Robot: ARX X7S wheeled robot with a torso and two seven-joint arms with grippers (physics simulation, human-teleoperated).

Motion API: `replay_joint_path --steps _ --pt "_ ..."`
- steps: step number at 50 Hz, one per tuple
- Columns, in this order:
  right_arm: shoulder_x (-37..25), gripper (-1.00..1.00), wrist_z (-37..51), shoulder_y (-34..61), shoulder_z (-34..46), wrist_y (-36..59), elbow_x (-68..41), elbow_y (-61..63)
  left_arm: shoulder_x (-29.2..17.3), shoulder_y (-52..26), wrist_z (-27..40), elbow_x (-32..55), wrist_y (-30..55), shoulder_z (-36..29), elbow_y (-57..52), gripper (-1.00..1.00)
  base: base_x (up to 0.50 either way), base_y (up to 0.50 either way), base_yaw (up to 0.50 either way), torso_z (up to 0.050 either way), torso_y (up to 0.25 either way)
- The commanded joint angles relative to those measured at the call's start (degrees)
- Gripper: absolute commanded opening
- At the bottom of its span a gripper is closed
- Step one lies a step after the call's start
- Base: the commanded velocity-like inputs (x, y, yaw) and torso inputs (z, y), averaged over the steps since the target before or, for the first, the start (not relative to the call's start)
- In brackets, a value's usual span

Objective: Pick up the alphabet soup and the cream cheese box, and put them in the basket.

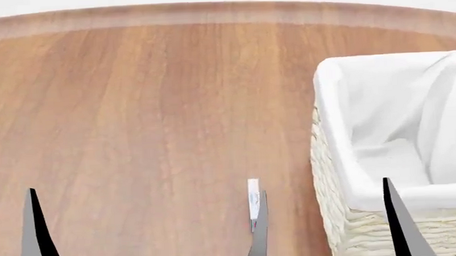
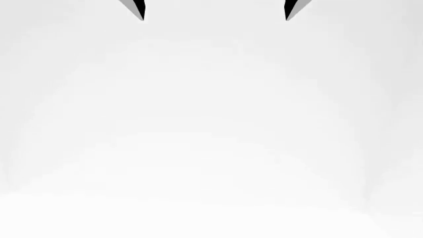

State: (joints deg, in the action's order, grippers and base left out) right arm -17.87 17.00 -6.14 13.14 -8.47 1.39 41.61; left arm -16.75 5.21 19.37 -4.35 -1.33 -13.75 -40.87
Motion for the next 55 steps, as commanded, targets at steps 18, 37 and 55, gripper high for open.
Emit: replay_joint_path --steps 18,37,55 --pt "-0.16 1.00 0.92 0.75 0.43 0.91 0.12 -0.55 -0.54 -0.30 0.76 0.35 0.00 -0.31 0.39 1.00 0.00 0.00 0.00 0.000 -0.250" --pt "-0.53 1.00 1.43 1.02 0.51 1.08 -0.05 -0.67 -0.83 -0.60 1.14 0.27 0.15 -0.82 0.46 1.00 0.00 0.00 0.00 0.000 -0.250" --pt "0.16 1.00 3.30 1.52 -0.32 2.75 -0.06 -0.94 -1.20 -0.33 1.53 1.29 -1.47 -1.02 1.19 1.00 0.00 0.00 0.00 0.000 -0.139"
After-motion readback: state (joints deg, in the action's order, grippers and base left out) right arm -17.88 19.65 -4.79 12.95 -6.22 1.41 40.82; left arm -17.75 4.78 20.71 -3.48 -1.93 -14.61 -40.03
